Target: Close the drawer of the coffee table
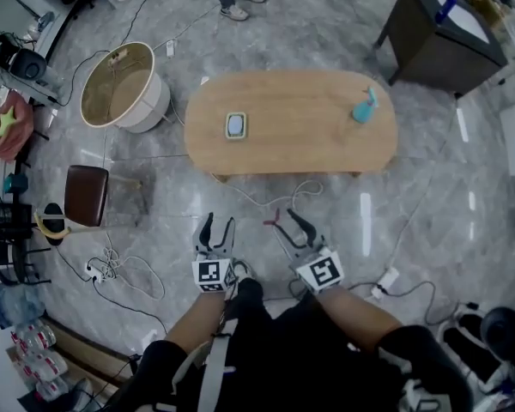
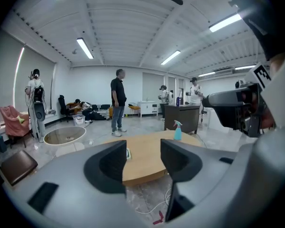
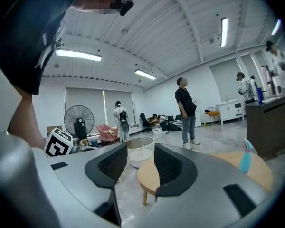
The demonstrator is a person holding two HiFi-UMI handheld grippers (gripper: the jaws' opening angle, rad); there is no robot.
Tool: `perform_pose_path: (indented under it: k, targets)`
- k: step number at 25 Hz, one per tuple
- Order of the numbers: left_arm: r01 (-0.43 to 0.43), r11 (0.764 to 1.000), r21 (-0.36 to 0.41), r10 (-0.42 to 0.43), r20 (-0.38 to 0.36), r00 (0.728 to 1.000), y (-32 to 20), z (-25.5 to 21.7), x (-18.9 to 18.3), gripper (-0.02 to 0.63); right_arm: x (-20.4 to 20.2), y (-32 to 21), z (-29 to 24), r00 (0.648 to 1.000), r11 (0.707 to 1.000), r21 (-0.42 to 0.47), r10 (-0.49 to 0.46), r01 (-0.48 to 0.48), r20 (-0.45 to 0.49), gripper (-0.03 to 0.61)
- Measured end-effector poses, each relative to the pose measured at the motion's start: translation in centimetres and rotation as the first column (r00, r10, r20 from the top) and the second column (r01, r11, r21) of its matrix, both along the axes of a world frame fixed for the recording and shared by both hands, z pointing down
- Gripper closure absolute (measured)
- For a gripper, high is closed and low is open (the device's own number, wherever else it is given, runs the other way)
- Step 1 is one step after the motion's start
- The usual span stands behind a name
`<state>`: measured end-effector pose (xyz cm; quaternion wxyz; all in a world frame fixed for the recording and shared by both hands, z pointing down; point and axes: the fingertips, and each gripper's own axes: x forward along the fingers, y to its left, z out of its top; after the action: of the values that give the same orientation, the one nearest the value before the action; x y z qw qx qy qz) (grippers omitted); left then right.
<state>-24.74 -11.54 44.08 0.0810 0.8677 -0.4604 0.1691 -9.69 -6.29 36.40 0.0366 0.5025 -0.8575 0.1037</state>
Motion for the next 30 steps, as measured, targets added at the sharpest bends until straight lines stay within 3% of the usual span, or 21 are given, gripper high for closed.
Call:
perform_pose_path:
  k: [5,11,17,22,30]
  targets:
    - [-0.042,0.998,0.043,0.044,-0.035,0.998,1.0,-7.6,2.1,0.388,3.0,0.8,-6.0,1.0,0.999,0.037,0.025,-0.025,0.01,0.417]
    - [-0.086,0.99,0.111,0.097,-0.094,0.991,1.6,-15.4,5.5,0.388,5.6,1.6,-13.9,0.998,0.986,0.156,0.055,-0.058,0.022,0.417]
    - [-0.122,0.975,0.187,0.154,-0.169,0.973,1.2,-22.5,8.7,0.388,10.1,2.1,-19.6,0.983,0.964,0.201,0.161,-0.175,0.084,0.417]
    - [-0.183,0.951,0.248,0.239,-0.217,0.946,0.9,-27.8,12.1,0.388,14.8,3.0,-22.0,0.971,0.936,0.261,0.235,-0.236,0.036,0.417]
    - [-0.353,0.892,0.281,0.42,-0.232,0.877,3.3,-34.2,17.8,0.388,18.0,7.2,-27.7,0.973,0.924,0.324,0.228,-0.204,-0.037,0.417]
